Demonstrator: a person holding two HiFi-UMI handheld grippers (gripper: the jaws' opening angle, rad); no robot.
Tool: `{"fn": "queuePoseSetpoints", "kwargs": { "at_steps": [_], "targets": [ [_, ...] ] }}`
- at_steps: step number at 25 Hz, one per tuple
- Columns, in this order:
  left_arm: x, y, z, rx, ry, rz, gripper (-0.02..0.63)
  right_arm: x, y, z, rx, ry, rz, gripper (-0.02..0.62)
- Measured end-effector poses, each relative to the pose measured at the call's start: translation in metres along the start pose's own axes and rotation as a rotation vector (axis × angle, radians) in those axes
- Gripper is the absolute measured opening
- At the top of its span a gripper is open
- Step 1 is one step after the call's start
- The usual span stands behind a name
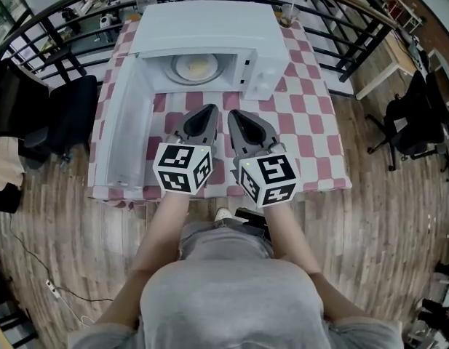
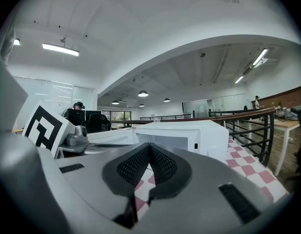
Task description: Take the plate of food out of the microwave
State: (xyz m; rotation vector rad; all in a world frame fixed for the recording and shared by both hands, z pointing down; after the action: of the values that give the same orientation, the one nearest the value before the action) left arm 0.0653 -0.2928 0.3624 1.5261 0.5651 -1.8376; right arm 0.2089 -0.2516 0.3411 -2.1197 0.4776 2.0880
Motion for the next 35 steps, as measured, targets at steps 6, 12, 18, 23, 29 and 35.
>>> {"fn": "queuePoseSetpoints", "kwargs": {
  "at_steps": [6,12,18,23,29,35],
  "targets": [
    [-0.007,0.004,0.005,0.032,-0.065,-0.017,0.006,-0.006,0.007,-0.010,0.022,0.008,0.012,0.026],
    [-0.016,0.006,0.018,0.025,-0.212,0.002,0.165,-0.009,0.014,-0.010,0.031,0.008,0.018,0.026],
    [-0.029,0.009,0.040,0.001,-0.416,0.057,0.207,-0.015,0.021,-0.011,0.022,0.021,0.028,0.026],
    [-0.038,0.020,0.064,0.051,-0.506,-0.014,0.220,-0.016,0.035,-0.013,0.023,0.027,0.040,0.026],
    [-0.057,0.040,0.087,0.086,-0.683,-0.051,0.199,-0.023,0.054,-0.018,0.017,0.033,0.059,0.026],
    [-0.068,0.056,0.111,0.122,-0.844,-0.098,0.196,-0.035,0.071,-0.021,0.034,0.036,0.072,0.026]
  ]
}}
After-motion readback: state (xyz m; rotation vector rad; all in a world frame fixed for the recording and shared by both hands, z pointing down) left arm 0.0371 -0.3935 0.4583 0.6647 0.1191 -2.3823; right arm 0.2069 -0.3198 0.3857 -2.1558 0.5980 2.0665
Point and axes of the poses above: the fingertips, and each gripper's own axes: y forward along the fingers, z to its left, x out of its top, the point moved 10 cm from there along -y, backward along the fingers, and after that the axes turned 8 degrees about -x, right-handed, at the moved point
